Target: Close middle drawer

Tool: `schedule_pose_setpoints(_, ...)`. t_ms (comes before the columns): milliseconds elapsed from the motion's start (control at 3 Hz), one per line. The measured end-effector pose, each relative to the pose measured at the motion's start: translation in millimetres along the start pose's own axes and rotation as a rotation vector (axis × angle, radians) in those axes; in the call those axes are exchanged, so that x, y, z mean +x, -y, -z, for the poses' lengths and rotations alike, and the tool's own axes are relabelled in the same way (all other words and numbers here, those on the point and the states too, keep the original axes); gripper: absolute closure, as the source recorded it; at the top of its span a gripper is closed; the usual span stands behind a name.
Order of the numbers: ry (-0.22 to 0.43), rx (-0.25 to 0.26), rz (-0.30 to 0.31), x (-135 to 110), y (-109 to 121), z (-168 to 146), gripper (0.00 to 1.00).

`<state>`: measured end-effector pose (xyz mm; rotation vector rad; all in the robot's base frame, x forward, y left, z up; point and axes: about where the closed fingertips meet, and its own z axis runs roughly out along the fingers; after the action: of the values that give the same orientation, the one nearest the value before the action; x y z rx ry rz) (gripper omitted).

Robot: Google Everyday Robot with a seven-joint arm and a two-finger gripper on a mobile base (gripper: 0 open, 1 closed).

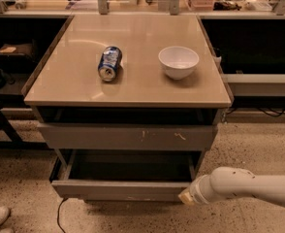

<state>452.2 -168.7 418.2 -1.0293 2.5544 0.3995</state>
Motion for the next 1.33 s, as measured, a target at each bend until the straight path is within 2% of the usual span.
schedule_pose_setpoints(1000, 0.062, 0.025, -0.03, -22, 27, -17, 1.0)
schedule_pose_setpoints(1333, 0.093, 0.053, -0.062, -36, 49, -22, 1.0)
